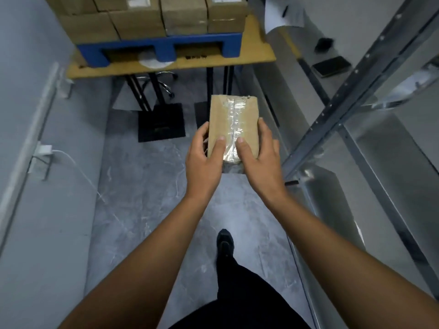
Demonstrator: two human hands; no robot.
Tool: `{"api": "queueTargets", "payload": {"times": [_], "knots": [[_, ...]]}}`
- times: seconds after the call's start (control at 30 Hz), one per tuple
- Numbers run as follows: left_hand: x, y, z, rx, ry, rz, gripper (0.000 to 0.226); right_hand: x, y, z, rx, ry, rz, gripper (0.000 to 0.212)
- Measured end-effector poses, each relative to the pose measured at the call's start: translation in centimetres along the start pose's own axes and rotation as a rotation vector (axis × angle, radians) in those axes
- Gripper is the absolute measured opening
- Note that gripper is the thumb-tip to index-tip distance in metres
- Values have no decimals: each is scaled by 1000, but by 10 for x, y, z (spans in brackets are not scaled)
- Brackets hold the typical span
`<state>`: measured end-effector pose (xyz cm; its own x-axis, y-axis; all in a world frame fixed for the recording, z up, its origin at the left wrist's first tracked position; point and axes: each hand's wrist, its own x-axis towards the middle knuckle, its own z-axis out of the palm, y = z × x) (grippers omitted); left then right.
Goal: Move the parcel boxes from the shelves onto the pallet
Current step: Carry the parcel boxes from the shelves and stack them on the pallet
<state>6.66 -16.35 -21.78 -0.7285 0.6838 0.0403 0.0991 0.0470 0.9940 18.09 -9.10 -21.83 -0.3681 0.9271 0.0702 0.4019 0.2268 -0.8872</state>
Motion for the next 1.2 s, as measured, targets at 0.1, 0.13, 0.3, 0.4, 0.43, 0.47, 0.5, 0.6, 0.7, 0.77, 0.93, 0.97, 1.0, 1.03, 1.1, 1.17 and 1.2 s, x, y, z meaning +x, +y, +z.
{"api": "queueTargets", "payload": {"times": [0.1, 0.13, 0.3, 0.4, 0.43, 0.47, 0.5, 0.6, 0.7, 0.77, 0.93, 0.97, 1.0, 1.03, 1.1, 1.17, 1.2], "knots": [[58, 10, -4, 42, 48, -9, 45, 59, -17, 21, 42, -68, -11, 75], [77, 12, -5, 51, 68, -7, 47, 79, -22, 28, 46, -85, -29, 75], [159, 23, -11, 80, 160, -22, 55, 164, -52, 62, 45, -190, -98, 75], [199, 23, -24, 81, 225, -21, 57, 203, -66, 88, 36, -223, -137, 74], [212, 21, -28, 79, 236, -20, 57, 215, -70, 98, 35, -243, -145, 73], [225, 18, -33, 75, 243, -23, 57, 227, -73, 107, 34, -262, -148, 73], [238, 15, -38, 70, 248, -29, 57, 237, -76, 117, 32, -274, -147, 72], [280, 6, -53, 57, 258, -42, 57, 268, -85, 151, 32, -287, -135, 71], [328, -2, -73, 36, 249, -33, 53, 303, -97, 189, 23, -286, -133, 70], [363, -3, -86, 30, 231, -21, 52, 328, -109, 213, 26, -270, -138, 68], [455, 3, -117, 14, 188, -2, 53, 396, -147, 264, 6, -230, -127, 62], [473, 3, -123, 15, 174, 11, 54, 410, -153, 273, 0, -211, -136, 62], [491, 4, -128, 21, 159, 24, 55, 423, -159, 282, -4, -198, -139, 62], [508, 4, -132, 26, 144, 34, 57, 436, -165, 289, -6, -191, -136, 62], [540, 5, -139, 42, 120, 44, 58, 458, -175, 300, -12, -184, -123, 62], [567, 6, -142, 69, 108, 56, 57, 479, -183, 309, -29, -171, -131, 62], [580, 7, -144, 88, 105, 67, 56, 490, -187, 313, -35, -169, -142, 62]]}}
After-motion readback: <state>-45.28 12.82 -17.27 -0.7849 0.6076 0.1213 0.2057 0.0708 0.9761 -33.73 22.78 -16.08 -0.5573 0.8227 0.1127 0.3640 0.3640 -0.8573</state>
